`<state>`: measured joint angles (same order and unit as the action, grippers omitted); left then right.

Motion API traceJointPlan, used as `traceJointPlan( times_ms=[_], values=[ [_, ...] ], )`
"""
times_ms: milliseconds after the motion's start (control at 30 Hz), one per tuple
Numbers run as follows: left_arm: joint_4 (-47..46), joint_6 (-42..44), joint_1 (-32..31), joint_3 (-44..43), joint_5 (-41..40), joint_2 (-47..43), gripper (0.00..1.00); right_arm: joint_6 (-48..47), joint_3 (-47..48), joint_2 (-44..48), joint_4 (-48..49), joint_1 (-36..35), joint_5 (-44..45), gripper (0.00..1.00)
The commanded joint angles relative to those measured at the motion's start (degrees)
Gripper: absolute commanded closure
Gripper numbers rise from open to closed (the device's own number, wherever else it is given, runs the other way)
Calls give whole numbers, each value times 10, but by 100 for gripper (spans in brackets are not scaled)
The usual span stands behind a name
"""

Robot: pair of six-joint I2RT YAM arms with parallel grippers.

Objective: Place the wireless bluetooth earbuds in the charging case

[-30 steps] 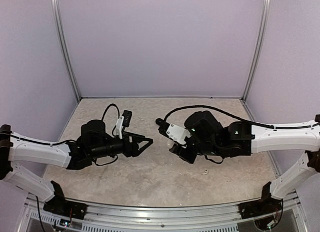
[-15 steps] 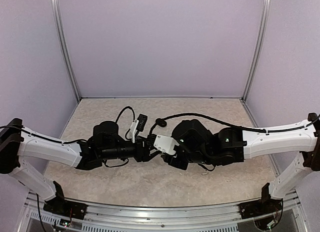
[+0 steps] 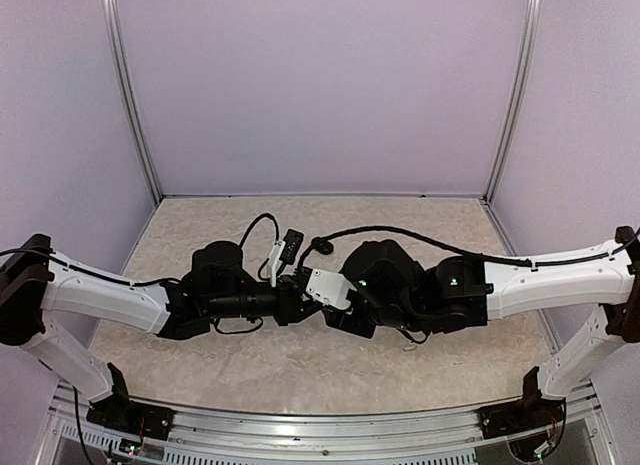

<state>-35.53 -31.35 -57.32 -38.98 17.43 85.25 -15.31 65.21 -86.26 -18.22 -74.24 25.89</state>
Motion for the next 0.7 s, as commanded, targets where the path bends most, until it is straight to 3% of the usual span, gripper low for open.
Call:
traceJointPlan(
  times_ms=[0, 167, 300, 367, 500, 667],
  values=[
    [-1, 18, 6, -5, 15, -6, 91, 7, 3, 16, 17, -6, -4, 35],
    [-4, 65, 13, 15, 38, -39, 93, 28, -24, 76, 18, -5, -88, 11],
    [-16, 115, 14, 45, 42, -83, 92, 49, -59, 145, 32, 7, -189, 6],
    [-30, 140, 11, 65, 46, -109, 92, 63, -68, 168, 35, 23, -243, 8],
    [-66, 218, -18, 103, 46, -157, 91, 89, -68, 186, 32, 66, -372, 23],
    [-92, 286, -58, 135, 21, -204, 91, 93, -44, 164, 15, 71, -456, 33]
  ],
)
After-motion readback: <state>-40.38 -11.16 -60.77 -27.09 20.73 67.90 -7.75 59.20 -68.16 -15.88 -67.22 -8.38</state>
